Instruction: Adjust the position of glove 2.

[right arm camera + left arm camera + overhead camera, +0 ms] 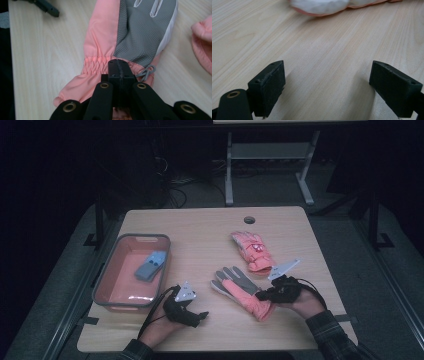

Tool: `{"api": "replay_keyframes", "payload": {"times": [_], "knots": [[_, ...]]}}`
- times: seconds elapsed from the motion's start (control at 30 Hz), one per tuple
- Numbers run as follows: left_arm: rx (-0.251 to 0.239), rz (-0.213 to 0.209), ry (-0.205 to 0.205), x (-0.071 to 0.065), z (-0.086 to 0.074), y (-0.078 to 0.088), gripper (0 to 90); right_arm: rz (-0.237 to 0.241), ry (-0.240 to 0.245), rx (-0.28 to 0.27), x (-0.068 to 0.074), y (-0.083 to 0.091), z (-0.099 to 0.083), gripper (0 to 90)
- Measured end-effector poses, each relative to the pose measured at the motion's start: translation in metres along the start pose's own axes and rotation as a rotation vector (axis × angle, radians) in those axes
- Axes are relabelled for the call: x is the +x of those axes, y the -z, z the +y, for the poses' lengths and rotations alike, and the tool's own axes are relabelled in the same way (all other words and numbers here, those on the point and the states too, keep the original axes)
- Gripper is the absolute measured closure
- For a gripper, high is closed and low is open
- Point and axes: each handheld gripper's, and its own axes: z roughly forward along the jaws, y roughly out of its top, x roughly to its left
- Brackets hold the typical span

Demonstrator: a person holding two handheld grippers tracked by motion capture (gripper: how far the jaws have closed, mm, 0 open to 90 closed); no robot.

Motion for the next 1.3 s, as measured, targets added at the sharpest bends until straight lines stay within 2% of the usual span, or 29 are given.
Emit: {"api": "replay_keyframes", "payload": {"times": [0.03,0.13,0.2,0.27,0.43,0.47,0.57,0.77,0.97,1.0,1.17,1.3], "knots": [[0.000,0.000,0.000,0.000,0.000,0.000,12.5,0.000,0.000,0.000,0.000,0.000,0.000,90.0],[-0.001,0.000,0.001,0.000,0.000,0.000,12.5,-0.012,-0.005,-0.044,0.003,0.011,-0.001,89.9],[0.000,-0.001,0.005,0.000,0.000,0.000,12.5,-0.037,-0.012,-0.089,0.001,0.014,0.006,89.9],[0.001,0.004,0.000,0.000,0.001,0.000,12.5,-0.056,-0.017,-0.100,0.001,0.011,0.014,90.0],[0.002,0.005,-0.003,0.000,0.001,0.000,12.5,-0.068,0.002,-0.068,-0.001,-0.005,0.024,89.9],[0.001,0.004,-0.002,0.000,0.001,0.000,12.5,-0.077,0.013,-0.024,-0.001,-0.015,0.028,89.9],[0.002,0.004,-0.001,0.000,0.001,0.000,12.5,-0.074,0.034,0.016,0.000,-0.026,0.029,90.0],[0.002,0.004,-0.002,0.000,0.001,0.000,12.5,-0.040,0.098,0.019,0.009,-0.038,0.035,90.0],[0.004,0.005,-0.005,0.000,0.001,-0.001,12.5,-0.001,0.135,0.023,0.023,-0.047,0.041,90.0],[0.003,0.005,-0.005,0.000,0.001,-0.001,12.5,0.005,0.168,0.021,0.024,-0.049,0.042,90.0],[-0.001,0.003,0.004,-0.001,0.001,-0.001,12.5,0.038,0.185,0.031,0.037,-0.053,0.045,90.0],[-0.001,0.003,0.004,-0.001,0.001,-0.001,12.5,0.034,0.193,0.020,0.040,-0.052,0.046,88.3]]}}
